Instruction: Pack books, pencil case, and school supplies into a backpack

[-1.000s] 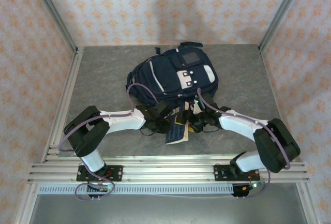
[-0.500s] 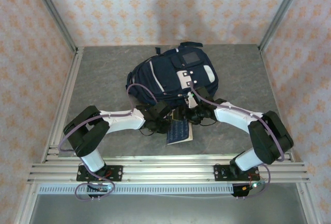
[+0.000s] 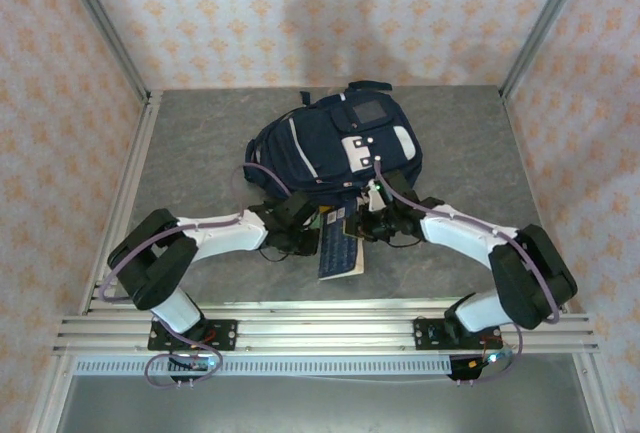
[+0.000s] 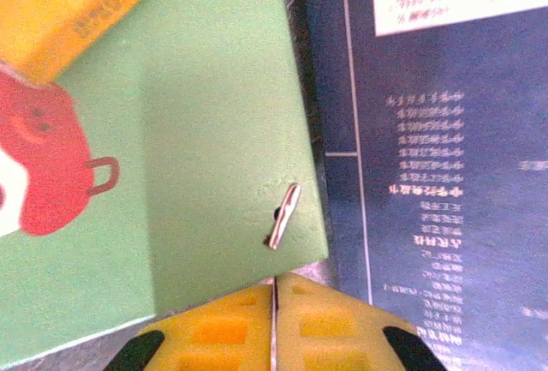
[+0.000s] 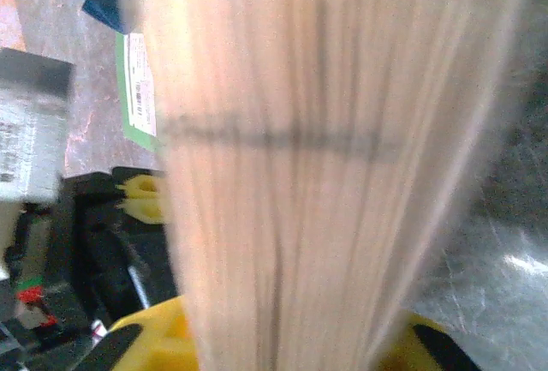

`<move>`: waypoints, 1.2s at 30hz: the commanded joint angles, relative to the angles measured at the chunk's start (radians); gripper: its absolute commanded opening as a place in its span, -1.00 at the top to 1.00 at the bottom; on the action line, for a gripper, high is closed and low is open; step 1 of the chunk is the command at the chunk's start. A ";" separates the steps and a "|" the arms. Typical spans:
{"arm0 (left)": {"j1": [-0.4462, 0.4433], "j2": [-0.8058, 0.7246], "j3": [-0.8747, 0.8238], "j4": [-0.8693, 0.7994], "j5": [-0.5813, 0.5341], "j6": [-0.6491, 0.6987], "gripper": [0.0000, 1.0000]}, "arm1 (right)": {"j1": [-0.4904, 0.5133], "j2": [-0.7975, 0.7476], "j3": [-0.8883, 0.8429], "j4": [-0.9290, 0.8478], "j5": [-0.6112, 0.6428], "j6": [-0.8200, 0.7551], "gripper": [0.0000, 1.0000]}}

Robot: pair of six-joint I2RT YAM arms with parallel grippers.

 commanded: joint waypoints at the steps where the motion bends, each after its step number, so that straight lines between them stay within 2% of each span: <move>1: 0.009 -0.102 -0.006 -0.037 0.009 -0.025 0.72 | -0.010 -0.116 -0.034 0.006 0.066 0.066 0.99; 6: 0.040 -0.268 -0.013 -0.069 0.022 -0.084 0.43 | -0.015 -0.344 -0.075 0.052 0.147 0.207 1.00; 9: 0.053 -0.371 -0.001 -0.079 0.003 -0.132 0.05 | -0.017 -0.475 -0.083 0.095 0.242 0.305 1.00; 11: 0.058 -0.442 0.003 -0.057 -0.019 -0.188 -0.25 | -0.015 -0.555 -0.121 0.213 0.316 0.398 1.00; 14: 0.062 -0.524 -0.027 0.046 -0.036 -0.307 -0.67 | -0.015 -0.611 -0.165 0.382 0.408 0.508 1.00; 16: 0.062 -0.563 -0.067 0.171 -0.034 -0.408 -0.79 | -0.005 -0.615 -0.173 0.484 0.470 0.559 1.00; 22: 0.059 -0.609 -0.121 0.402 -0.063 -0.564 -0.85 | 0.036 -0.553 -0.154 0.719 0.562 0.641 1.00; 25: 0.056 -0.605 -0.138 0.501 -0.084 -0.604 -0.81 | 0.063 -0.509 -0.147 0.817 0.581 0.673 1.00; 31: 0.035 -0.577 -0.136 0.631 -0.120 -0.607 -0.70 | 0.134 -0.436 -0.121 0.919 0.616 0.679 1.00; 36: 0.019 -0.539 -0.102 0.650 -0.109 -0.594 -0.55 | 0.169 -0.384 -0.118 0.989 0.628 0.686 1.00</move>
